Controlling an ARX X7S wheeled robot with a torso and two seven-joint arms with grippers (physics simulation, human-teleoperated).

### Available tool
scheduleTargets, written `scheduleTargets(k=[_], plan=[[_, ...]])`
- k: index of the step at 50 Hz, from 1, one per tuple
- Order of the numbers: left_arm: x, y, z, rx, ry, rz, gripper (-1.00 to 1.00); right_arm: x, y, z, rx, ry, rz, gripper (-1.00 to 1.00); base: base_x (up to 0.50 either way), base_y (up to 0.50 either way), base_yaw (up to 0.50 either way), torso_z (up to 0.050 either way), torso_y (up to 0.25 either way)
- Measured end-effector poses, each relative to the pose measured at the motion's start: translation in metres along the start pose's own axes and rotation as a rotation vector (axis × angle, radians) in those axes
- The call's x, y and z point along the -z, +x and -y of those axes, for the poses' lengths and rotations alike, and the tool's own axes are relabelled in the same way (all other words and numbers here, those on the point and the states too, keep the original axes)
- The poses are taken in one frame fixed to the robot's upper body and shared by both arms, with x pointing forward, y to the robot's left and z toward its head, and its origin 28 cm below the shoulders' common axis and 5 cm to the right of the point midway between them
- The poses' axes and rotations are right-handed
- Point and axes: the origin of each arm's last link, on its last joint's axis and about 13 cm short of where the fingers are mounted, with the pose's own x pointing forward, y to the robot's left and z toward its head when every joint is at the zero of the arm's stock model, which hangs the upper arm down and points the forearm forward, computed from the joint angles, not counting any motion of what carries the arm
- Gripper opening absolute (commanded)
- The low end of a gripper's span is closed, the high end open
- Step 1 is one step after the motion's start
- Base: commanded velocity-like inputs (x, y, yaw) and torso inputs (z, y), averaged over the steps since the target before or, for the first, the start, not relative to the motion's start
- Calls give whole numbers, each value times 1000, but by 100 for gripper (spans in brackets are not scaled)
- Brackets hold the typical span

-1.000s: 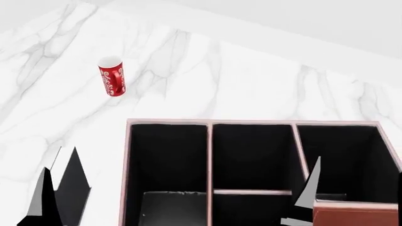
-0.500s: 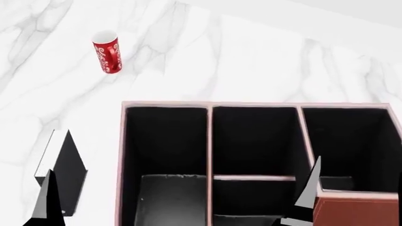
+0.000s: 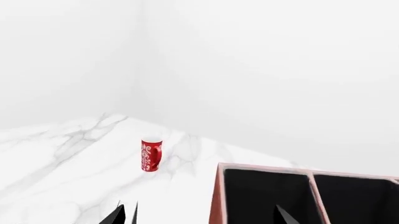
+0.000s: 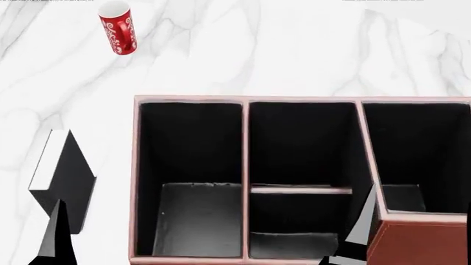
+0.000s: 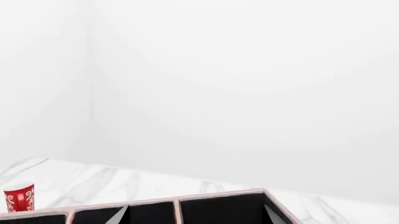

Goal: Pick up the book and place it in the left compartment of the caddy.

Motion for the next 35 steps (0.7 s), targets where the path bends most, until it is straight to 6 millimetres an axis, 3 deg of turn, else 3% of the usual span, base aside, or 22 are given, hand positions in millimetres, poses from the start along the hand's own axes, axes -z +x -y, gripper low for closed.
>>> scheduleTargets(k=[16,35], plan=[[-1,7,-1,28,2,-40,100,-2,0,0,0,0,3,100,0,0,0,0,0],[4,47,-14,33,24,-93,100,-2,1,-2,-12,2,2,100,0,0,0,0,0]])
